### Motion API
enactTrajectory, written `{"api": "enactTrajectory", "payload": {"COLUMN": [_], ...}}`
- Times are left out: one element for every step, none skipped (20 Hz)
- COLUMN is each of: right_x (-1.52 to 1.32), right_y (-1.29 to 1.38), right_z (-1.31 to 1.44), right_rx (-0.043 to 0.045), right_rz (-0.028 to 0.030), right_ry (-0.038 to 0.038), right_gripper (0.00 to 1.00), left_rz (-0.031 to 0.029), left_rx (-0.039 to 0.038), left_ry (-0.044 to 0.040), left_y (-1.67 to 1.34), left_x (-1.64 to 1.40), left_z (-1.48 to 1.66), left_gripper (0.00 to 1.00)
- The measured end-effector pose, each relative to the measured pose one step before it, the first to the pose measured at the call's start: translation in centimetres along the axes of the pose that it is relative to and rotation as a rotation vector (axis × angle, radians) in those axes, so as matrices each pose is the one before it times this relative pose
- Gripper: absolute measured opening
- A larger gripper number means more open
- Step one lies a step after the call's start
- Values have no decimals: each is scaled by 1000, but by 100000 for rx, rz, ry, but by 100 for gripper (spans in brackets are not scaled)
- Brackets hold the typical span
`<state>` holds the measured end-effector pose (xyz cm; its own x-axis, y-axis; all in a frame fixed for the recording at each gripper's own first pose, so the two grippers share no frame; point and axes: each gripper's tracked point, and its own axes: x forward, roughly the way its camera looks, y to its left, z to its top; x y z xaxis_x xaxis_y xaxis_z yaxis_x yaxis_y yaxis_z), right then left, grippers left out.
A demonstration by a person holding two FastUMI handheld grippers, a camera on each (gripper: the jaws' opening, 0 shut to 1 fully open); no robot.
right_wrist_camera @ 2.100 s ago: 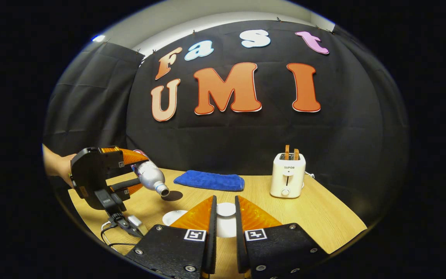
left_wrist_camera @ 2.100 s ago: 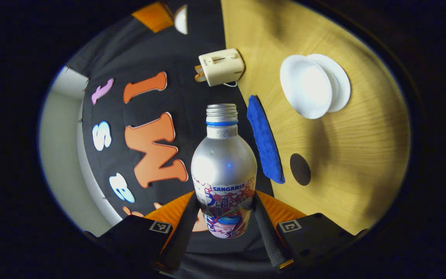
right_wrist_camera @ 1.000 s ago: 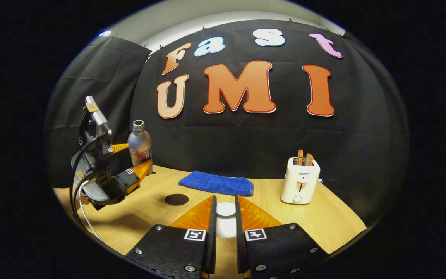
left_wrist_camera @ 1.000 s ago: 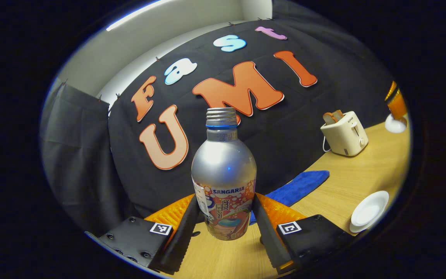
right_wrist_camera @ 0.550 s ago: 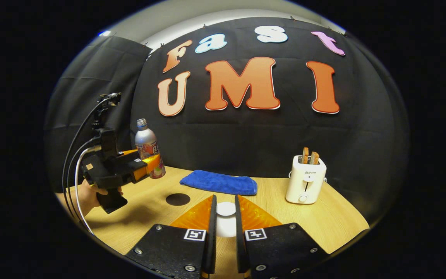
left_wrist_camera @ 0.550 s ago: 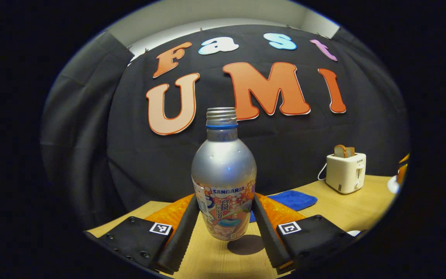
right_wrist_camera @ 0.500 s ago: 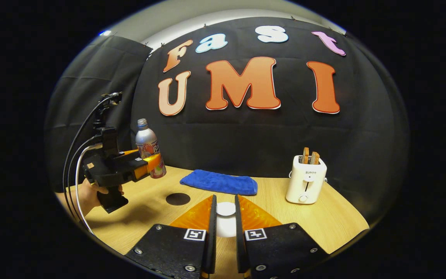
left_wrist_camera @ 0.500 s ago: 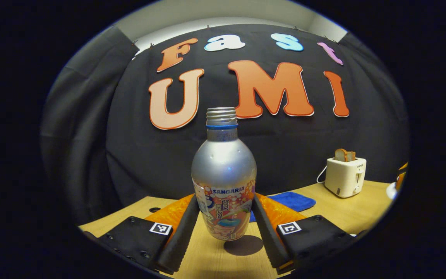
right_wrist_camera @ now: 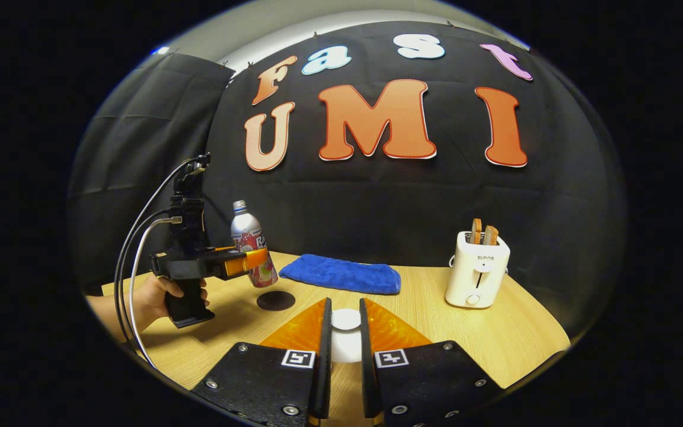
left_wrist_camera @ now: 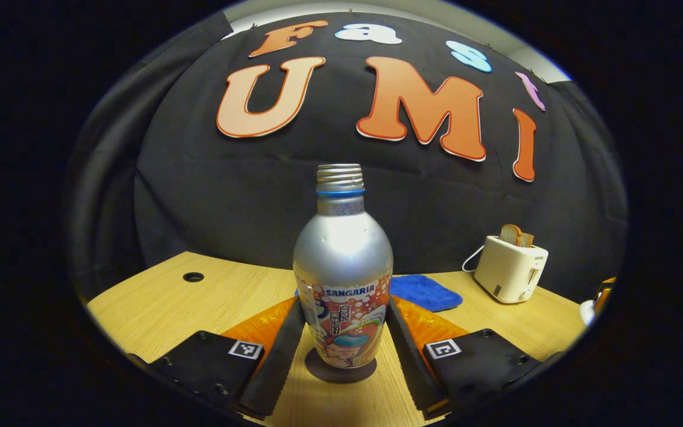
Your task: Open the teacup lid with one hand, grasp the water bottle and pour water into the teacup with the other hand; after pouring, place the water bottle on the coaster and then close the teacup lid.
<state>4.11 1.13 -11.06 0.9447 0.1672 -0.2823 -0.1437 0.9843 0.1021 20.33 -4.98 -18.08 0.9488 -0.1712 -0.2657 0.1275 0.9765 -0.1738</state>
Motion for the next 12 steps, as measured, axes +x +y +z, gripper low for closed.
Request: {"api": "enactTrajectory", "payload": {"right_x": [146, 83, 100, 103, 177, 125, 101, 112, 127, 75, -12, 12], "right_y": [160, 67, 25, 113, 29, 48, 0, -26, 126, -104, 93, 61], "right_z": [-179, -201, -66, -172, -87, -182, -170, -177, -197, -131, -100, 50], "right_rx": [-144, -115, -11, -150, 109, 169, 228, 64, -525, -523, -413, 18], "right_rz": [363, 244, 166, 469, -174, 366, -143, -74, 55, -484, 388, 227], "right_ry": [428, 496, 170, 387, 107, 523, 306, 735, 657, 433, 193, 22], "right_gripper": [23, 23, 22, 22, 22, 23, 22, 23, 23, 22, 22, 22], "left_rz": [-88, 258, 187, -122, 190, -430, -36, 530, 403, 705, -113, 207], "left_rx": [-1080, -324, -236, 238, -144, -108, 251, 512, 577, 1010, -378, 556], "left_ry": [1334, 1579, 1514, 1542, 1112, 700, 821, 541, 908, 1304, 349, -464], "left_y": [225, 24, 45, -1, 119, 46, -90, 143, 73, 117, -23, -75], "left_x": [261, 239, 273, 412, 305, 246, 271, 224, 282, 296, 143, 219], "left_z": [-619, -440, -430, -830, -663, -414, -303, -234, -420, -380, -264, 180], "left_gripper": [84, 85, 85, 85, 84, 85, 85, 84, 85, 82, 84, 82]}}
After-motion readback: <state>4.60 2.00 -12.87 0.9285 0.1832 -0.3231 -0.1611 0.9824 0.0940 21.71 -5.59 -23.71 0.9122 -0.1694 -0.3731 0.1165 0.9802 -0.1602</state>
